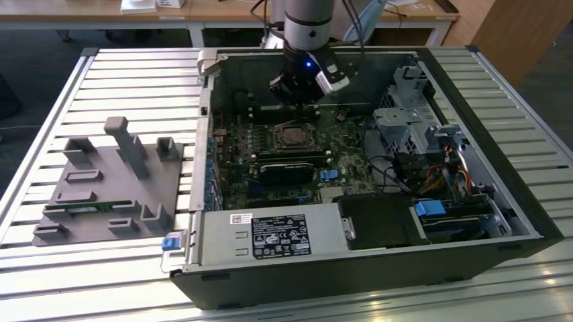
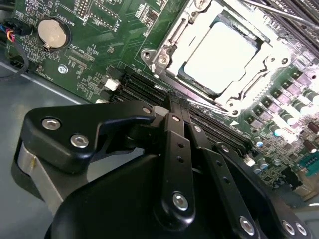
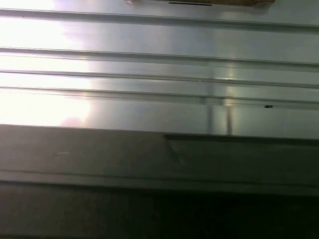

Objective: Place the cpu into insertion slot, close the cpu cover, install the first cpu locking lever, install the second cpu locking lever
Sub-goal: 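Install the first cpu locking lever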

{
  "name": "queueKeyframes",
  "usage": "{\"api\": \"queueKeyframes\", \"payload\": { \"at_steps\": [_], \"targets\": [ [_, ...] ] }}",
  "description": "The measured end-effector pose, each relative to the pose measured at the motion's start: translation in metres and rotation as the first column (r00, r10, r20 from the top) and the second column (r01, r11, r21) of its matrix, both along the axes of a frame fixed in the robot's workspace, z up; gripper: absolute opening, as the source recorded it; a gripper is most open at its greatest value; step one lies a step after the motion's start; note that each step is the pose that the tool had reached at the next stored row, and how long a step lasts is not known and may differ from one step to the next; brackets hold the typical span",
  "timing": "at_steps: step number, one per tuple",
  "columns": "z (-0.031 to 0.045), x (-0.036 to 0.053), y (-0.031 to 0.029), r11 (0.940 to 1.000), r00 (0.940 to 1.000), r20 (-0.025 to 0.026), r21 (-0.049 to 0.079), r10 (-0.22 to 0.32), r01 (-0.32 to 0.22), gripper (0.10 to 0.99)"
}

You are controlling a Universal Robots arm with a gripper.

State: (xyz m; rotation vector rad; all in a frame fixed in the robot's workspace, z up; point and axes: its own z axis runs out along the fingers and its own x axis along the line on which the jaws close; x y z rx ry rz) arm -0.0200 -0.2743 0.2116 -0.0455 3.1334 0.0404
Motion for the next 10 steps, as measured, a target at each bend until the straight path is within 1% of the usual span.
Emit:
{"api": "queueKeyframes", "payload": {
  "at_steps": [10],
  "targets": [
    [-0.0089, 0.0024, 0.0000, 1.0000, 1.0000, -0.0006, 0.000, 0.000, 0.000, 0.118]
  ]
}}
